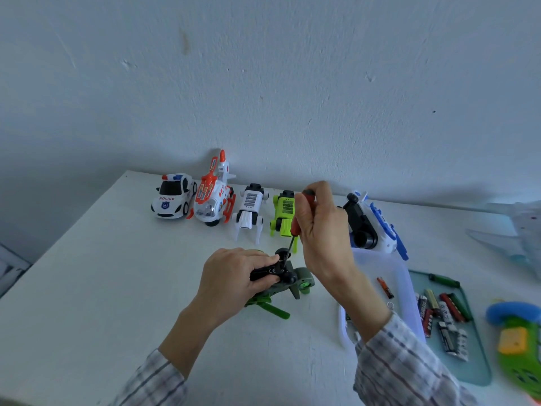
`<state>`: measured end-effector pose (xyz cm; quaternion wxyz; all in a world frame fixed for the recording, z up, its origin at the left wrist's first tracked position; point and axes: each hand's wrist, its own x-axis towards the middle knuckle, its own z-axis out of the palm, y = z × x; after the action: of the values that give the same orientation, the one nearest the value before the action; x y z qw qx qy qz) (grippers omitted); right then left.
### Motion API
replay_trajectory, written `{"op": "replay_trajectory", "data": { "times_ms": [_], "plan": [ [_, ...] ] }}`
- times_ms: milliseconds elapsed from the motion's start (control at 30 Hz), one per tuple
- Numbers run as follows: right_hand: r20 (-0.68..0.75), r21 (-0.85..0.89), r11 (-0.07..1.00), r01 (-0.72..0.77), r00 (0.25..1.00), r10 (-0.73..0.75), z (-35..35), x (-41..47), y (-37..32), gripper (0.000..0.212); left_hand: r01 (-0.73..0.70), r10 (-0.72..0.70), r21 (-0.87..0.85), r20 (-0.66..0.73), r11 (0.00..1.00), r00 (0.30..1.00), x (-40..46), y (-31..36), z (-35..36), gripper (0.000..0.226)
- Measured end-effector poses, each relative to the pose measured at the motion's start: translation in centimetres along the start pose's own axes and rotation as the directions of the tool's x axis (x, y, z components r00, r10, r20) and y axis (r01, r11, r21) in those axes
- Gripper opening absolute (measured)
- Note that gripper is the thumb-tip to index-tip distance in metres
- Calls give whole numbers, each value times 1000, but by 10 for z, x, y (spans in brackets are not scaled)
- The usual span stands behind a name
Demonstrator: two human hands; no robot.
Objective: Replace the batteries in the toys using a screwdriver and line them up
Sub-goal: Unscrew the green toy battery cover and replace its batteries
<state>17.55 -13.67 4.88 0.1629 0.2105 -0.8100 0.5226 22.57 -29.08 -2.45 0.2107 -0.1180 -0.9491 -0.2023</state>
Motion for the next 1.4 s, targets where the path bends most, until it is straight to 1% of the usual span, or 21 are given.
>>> {"op": "replay_trajectory", "data": {
  "times_ms": [267,433,733,967,1133,1200,1233,1300,1400],
  "plan": [
    [-1,20,1000,-22,1000,22,1,-1,-2,18,-12,11,-19,-13,1000,1000,0,0,0,35],
    [-7,27,999,-26,1000,26,1,-2,-2,14,-11,11,-16,-29,1000,1000,0,1,0,33],
    [-20,15,1000,-17,1000,18,1,-4,-2,13,-1,1,-18,-8,1000,1000,0,1,0,35],
    [19,20,999,-34,999,33,1,-5,-3,15,-2,2,-26,6,1000,1000,0,1,0,35],
    [161,20,999,43,986,-46,-7,2,-7,13,-5,5,-24,4,1000,1000,-1,1,0,40],
    [251,125,992,12,967,-44,-13,5,-10,6,4,-4,-16,-7,1000,1000,-2,2,0,42],
    [290,191,982,-13,956,-44,-16,6,-11,7,5,-5,-13,-14,1000,1000,-3,2,0,42],
    [302,266,964,11,949,-94,-19,5,-11,22,3,-4,-11,-21,1000,1000,-3,3,0,40],
    [243,278,948,157,943,-228,-19,-1,-5,22,17,-18,-11,-13,1000,1000,-4,2,1,39]
  ]
}}
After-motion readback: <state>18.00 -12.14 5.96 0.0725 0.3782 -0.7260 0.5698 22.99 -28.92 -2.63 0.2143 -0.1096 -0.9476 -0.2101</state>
